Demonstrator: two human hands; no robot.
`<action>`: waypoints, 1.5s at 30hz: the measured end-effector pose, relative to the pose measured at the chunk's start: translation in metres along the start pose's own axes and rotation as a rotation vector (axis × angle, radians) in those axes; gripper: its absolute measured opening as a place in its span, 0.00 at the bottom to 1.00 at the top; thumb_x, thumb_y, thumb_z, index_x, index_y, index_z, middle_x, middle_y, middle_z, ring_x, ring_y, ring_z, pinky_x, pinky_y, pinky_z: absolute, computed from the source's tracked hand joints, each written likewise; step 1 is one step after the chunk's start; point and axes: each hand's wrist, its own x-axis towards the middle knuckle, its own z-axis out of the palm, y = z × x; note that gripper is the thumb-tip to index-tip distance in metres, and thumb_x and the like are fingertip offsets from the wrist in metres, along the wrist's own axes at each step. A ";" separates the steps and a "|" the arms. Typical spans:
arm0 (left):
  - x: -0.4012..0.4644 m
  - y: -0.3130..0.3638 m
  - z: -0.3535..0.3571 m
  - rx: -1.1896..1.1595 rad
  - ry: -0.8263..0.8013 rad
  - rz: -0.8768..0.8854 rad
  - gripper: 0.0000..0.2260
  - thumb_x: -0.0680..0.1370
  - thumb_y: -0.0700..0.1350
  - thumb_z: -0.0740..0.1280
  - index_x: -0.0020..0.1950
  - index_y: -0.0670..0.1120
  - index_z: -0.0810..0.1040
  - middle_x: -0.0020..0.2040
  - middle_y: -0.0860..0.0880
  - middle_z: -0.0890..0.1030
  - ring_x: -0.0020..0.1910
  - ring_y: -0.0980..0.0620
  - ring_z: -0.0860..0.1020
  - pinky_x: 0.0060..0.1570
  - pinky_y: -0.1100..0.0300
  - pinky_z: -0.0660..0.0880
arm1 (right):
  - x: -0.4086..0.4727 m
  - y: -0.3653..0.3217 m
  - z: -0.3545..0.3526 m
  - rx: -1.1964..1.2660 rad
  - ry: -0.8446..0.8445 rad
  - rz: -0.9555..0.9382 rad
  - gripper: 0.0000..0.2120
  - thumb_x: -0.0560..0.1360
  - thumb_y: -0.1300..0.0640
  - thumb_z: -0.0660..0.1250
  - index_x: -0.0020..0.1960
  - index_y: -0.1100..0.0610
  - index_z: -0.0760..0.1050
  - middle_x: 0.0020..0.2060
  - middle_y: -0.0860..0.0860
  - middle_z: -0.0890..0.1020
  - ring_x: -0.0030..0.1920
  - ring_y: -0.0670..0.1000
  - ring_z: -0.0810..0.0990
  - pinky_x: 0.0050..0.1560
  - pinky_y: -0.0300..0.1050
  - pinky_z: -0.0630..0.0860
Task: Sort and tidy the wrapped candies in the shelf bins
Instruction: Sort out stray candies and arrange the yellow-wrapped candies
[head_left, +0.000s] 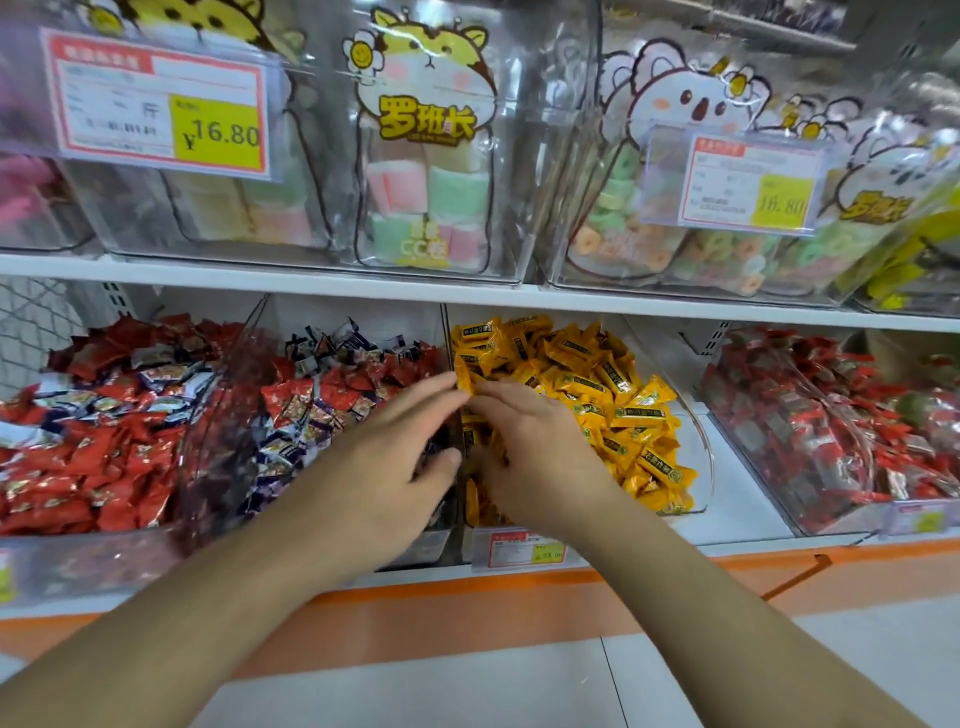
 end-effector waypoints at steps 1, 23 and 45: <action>0.003 0.000 0.006 -0.009 -0.012 0.006 0.25 0.85 0.57 0.58 0.82 0.64 0.54 0.79 0.75 0.46 0.76 0.71 0.52 0.73 0.65 0.54 | 0.003 0.002 0.004 -0.050 -0.029 -0.002 0.28 0.76 0.47 0.63 0.75 0.47 0.71 0.75 0.48 0.73 0.77 0.52 0.66 0.76 0.59 0.65; 0.008 -0.018 0.018 0.012 0.019 0.060 0.25 0.82 0.64 0.57 0.79 0.69 0.57 0.76 0.78 0.47 0.77 0.73 0.50 0.68 0.67 0.53 | 0.009 0.059 -0.007 -0.070 0.167 0.110 0.25 0.72 0.48 0.78 0.68 0.48 0.78 0.63 0.47 0.82 0.66 0.53 0.77 0.68 0.57 0.74; 0.020 0.016 0.031 0.095 0.173 0.127 0.24 0.82 0.48 0.65 0.77 0.61 0.67 0.78 0.68 0.59 0.79 0.66 0.52 0.78 0.62 0.51 | -0.025 0.085 -0.076 0.454 0.502 0.480 0.15 0.80 0.59 0.64 0.61 0.45 0.83 0.50 0.44 0.87 0.46 0.46 0.83 0.52 0.45 0.78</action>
